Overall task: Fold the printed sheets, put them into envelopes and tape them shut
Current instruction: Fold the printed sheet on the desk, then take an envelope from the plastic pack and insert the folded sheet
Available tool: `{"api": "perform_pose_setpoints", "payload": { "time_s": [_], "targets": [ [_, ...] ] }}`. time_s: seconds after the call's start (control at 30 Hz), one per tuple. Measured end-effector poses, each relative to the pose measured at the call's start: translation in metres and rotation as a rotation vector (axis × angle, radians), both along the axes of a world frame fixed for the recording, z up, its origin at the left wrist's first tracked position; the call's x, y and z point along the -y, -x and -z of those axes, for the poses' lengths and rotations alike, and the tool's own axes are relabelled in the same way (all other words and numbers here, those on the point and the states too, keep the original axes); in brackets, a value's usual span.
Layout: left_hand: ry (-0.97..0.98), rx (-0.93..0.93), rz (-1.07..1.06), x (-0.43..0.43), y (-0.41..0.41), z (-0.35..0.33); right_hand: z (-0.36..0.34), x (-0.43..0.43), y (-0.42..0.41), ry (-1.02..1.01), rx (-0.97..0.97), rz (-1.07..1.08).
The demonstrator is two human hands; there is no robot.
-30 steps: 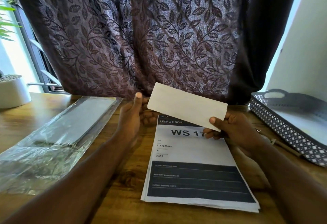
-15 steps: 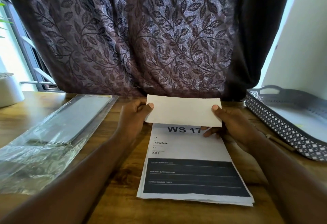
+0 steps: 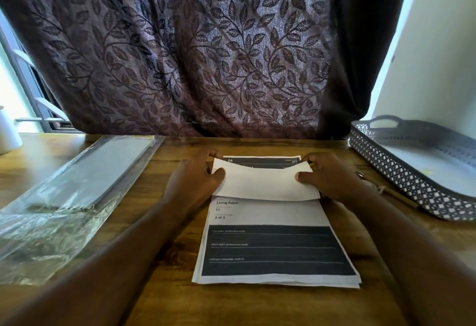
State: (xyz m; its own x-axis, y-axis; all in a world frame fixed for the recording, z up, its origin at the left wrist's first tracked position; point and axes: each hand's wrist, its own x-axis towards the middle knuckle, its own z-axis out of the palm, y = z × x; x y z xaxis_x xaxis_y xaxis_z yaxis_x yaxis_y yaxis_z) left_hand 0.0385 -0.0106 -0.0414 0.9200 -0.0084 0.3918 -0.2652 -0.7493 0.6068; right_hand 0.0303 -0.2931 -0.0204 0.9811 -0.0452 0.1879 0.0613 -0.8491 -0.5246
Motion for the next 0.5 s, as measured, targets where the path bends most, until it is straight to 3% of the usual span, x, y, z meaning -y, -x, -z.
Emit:
{"api": "perform_pose_setpoints", "payload": {
  "time_s": [0.07, 0.27, 0.5],
  "targets": [
    [-0.080, 0.020, -0.006, 0.000, -0.001, 0.000, 0.004, 0.003, -0.003, 0.106, 0.040, 0.024],
    [-0.328, 0.009, 0.008, -0.005, -0.013, 0.006, 0.012, 0.007, -0.003, 0.147, 0.057, -0.004],
    [-0.280, 0.113, 0.030, -0.009, -0.022, 0.017, 0.011, 0.006, -0.003, 0.122, 0.123, -0.021]
  ]
}}
